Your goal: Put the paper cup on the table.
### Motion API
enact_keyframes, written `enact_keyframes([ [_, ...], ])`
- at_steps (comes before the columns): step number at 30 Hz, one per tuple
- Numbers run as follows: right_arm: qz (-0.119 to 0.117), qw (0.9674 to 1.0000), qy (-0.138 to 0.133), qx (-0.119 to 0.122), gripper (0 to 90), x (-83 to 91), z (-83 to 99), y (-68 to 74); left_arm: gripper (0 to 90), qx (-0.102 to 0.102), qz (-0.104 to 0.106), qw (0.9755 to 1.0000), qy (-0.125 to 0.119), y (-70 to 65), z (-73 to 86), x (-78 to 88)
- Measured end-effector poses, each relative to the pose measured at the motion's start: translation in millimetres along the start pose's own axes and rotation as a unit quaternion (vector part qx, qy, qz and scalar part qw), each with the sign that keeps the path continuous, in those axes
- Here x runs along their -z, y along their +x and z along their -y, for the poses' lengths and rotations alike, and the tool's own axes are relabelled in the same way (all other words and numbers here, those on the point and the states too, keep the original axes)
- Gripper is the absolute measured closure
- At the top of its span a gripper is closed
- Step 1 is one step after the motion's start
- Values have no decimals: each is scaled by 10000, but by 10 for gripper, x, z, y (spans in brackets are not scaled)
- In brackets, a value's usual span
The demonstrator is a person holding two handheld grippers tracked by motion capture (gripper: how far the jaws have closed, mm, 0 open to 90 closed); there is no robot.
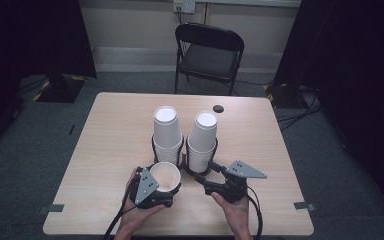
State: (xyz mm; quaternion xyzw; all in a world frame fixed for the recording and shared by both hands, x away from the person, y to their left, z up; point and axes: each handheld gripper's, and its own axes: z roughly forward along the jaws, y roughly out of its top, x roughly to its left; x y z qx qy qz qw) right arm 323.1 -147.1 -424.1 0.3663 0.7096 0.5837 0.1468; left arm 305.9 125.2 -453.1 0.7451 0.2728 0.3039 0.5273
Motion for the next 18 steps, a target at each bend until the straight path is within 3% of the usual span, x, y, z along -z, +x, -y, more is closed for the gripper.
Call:
enact_keyframes([
  [1, 35, 10000, -39, -11, 319, 8, 13, 0, 100, -48, -19, 10000, 29, 15, -5, 20],
  [3, 125, 9999, -90, -18, 284, 21, 43, -17, 101, 59, 48, 10000, -25, 52, -5, 51],
  [8, 402, 9990, -215, -28, 234, 81, 109, -69, 100, 224, -64, 9997, -64, 162, 21, 98],
  [12, 525, 9982, -262, -126, 196, 116, 150, -103, 101, 224, -31, 9996, -149, 244, 26, 135],
  [14, 632, 9975, -263, -150, 169, 143, 194, -128, 101, 328, -148, 9992, -197, 303, 16, 154],
  [18, 837, 9963, -167, -47, 144, 145, 253, -140, 101, 320, -326, 9988, -165, 379, 2, 179],
])
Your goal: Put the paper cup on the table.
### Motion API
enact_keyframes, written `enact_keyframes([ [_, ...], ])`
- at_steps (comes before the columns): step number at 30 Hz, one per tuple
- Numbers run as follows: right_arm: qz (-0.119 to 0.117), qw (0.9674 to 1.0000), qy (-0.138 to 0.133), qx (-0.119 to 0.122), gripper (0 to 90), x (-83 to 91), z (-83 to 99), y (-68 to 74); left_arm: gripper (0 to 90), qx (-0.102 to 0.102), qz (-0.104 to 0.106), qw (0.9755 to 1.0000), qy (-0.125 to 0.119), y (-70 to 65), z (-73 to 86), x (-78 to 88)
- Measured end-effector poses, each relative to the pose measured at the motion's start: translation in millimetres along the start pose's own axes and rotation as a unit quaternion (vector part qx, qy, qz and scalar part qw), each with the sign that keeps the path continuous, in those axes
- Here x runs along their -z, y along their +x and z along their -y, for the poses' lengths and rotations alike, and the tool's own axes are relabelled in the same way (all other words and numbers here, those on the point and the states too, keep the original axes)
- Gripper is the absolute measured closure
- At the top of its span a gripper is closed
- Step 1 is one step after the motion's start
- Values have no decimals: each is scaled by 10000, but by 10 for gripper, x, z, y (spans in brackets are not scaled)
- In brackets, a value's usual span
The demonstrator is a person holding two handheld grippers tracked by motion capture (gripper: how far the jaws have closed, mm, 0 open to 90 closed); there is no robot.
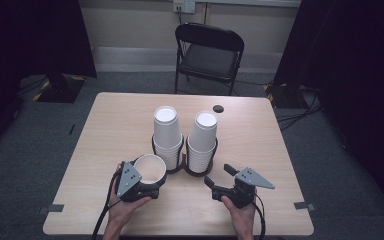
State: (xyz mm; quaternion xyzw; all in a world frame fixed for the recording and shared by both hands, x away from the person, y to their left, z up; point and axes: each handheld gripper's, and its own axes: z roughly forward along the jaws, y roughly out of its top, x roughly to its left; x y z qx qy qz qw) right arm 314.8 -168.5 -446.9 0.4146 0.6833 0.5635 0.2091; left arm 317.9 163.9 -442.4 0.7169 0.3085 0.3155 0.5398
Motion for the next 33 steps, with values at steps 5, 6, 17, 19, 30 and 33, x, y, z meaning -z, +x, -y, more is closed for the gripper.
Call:
enact_keyframes([
  [5, 194, 9998, 4, 87, 139, -34, 115, 21, 101, -73, -100, 9999, 20, 76, -55, -15],
  [6, 260, 9996, 13, 125, 139, -40, 128, 24, 101, -48, -125, 9999, 19, 87, -64, -13],
  [17, 1286, 9917, -61, 78, 137, 19, 261, -70, 98, 322, -562, 9979, -99, 414, -137, 47],
  [19, 1332, 9910, -120, 80, 137, 22, 283, -113, 97, 333, -684, 9970, -124, 465, -140, 41],
  [30, 1289, 9912, -285, 108, 137, 49, 347, -220, 89, 656, -797, 9946, -83, 755, -138, -103],
  [33, 1216, 9919, -344, 108, 136, 35, 361, -226, 87, 694, -832, 9941, 1, 823, -108, -159],
])
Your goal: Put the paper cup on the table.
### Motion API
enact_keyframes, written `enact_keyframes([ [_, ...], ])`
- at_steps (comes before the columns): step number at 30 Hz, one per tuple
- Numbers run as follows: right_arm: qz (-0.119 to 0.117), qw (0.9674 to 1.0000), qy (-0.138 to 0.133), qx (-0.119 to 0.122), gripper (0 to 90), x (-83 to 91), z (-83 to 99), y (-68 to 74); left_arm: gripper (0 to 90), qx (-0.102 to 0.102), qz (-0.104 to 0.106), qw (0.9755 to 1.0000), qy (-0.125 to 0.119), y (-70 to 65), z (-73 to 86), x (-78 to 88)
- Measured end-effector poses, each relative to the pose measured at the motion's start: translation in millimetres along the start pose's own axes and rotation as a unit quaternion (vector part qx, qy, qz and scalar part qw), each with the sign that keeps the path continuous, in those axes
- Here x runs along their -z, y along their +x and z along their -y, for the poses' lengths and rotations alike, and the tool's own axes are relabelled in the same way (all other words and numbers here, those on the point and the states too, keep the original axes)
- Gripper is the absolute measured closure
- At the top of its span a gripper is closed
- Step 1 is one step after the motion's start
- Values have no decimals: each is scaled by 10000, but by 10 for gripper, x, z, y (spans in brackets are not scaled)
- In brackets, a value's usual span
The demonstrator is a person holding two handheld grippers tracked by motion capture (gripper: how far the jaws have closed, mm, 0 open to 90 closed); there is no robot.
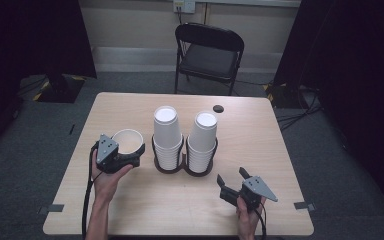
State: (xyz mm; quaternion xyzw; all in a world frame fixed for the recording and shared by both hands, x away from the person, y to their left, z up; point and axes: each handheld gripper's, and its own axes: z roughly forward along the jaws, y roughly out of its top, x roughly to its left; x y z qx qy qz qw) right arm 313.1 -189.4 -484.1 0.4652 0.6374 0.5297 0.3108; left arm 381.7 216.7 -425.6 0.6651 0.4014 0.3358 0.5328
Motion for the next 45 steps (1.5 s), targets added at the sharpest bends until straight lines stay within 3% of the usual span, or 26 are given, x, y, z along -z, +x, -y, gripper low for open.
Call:
enact_keyframes([
  [3, -13, 10000, -74, 55, 136, -6, 32, 12, 86, 115, -10, 9999, 41, 55, 38, -61],
  [6, -7, 10000, 29, 66, 137, -32, 90, 22, 85, 139, -48, 9999, 89, 90, 71, -127],
  [7, 89, 9999, -19, 138, 135, -26, 106, 37, 85, 256, -136, 9995, 123, 111, 90, -165],
  [9, 19, 9999, 1, 142, 136, -26, 106, 37, 85, 314, -111, 9994, 138, 134, 105, -192],
  [13, -31, 9999, -68, 119, 136, -14, 112, 33, 86, 202, -183, 9991, 335, 159, 143, -275],
  [18, -12, 9998, -164, 58, 136, 6, 120, 22, 85, 205, -156, 9993, 287, 200, 154, -353],
  [28, -64, 10000, -19, 68, 136, -17, 109, 30, 78, 515, -162, 9979, 365, 307, 276, -483],
  [32, -83, 9999, -65, 46, 136, -14, 112, 26, 74, 482, -252, 9975, 442, 315, 338, -504],
  [35, -72, 9999, -83, 69, 136, -11, 114, 29, 75, 658, -224, 9962, 516, 353, 399, -529],
  [38, -78, 9999, -23, 74, 136, -19, 109, 32, 85, 529, -279, 9967, 556, 337, 400, -530],
  [45, -90, 9999, 4, 61, 136, -27, 107, 30, 113, 480, -350, 9944, 879, 330, 453, -568],
])
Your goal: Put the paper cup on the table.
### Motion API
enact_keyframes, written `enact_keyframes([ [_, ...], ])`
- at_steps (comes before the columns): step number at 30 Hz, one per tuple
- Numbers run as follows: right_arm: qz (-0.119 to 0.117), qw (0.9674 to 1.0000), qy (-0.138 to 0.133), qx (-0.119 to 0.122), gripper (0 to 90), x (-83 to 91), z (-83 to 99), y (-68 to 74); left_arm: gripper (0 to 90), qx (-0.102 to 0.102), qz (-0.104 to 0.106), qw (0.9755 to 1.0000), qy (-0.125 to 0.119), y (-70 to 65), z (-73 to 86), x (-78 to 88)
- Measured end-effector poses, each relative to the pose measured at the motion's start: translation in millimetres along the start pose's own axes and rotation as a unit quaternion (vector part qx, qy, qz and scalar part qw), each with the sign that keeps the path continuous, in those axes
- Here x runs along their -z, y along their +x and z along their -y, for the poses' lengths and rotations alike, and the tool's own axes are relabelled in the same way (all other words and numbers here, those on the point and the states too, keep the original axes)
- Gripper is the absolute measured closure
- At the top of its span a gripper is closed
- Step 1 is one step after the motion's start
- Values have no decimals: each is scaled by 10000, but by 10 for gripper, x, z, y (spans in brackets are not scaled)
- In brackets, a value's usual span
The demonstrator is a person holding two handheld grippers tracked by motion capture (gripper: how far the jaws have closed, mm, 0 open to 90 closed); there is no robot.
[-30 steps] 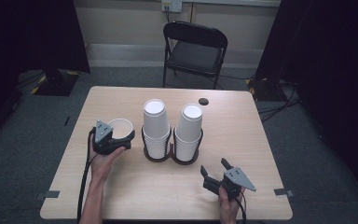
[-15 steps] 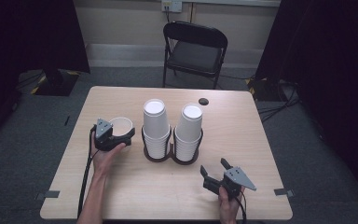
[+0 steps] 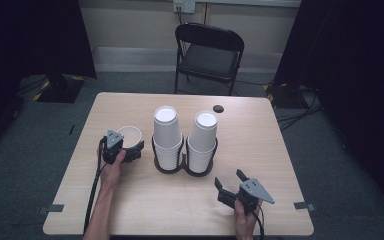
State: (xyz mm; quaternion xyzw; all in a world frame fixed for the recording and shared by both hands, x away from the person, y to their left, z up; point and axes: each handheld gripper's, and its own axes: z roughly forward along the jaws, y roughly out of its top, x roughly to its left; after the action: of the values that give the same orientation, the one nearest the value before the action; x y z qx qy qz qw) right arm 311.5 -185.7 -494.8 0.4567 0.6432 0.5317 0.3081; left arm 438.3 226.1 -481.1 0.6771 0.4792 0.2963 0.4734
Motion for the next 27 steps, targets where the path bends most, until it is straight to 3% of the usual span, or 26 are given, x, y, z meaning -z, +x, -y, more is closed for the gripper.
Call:
enact_keyframes([
  [2, 9, 10000, 16, -2, 136, -1, -1, 2, 115, 55, 18, 10000, 52, -3, 16, -13],
  [4, 8, 10000, 32, 41, 136, -5, -3, 4, 123, -84, -66, 9998, 168, -12, 26, -17],
  [8, 1, 10000, 41, 23, 136, -6, -4, 0, 135, -48, -85, 9996, 277, -4, 55, -36],
  [9, 4, 10000, 41, 6, 137, -4, -3, 1, 136, 72, -88, 9997, 220, -13, 67, -48],
  [10, -34, 10000, 63, -2, 137, -11, -5, -4, 144, -32, -113, 9996, 272, 1, 79, -35],
  [12, -35, 10000, 75, -3, 137, -13, -6, -6, 144, 51, -116, 9997, 190, -9, 100, -14],
  [14, -42, 10000, 81, 8, 137, -16, -7, -7, 147, -131, -221, 9993, 286, -20, 116, 4],
  [19, -50, 9999, 89, -21, 137, -19, -8, -8, 153, -216, -252, 9982, 495, -3, 143, 35],
  [25, -64, 9999, 99, -34, 137, -19, -9, -10, 156, -170, -252, 9981, 534, -7, 183, 59],
  [27, -48, 9999, 94, -44, 137, -17, -8, -10, 154, -11, -259, 9988, 427, -12, 198, 85],
])
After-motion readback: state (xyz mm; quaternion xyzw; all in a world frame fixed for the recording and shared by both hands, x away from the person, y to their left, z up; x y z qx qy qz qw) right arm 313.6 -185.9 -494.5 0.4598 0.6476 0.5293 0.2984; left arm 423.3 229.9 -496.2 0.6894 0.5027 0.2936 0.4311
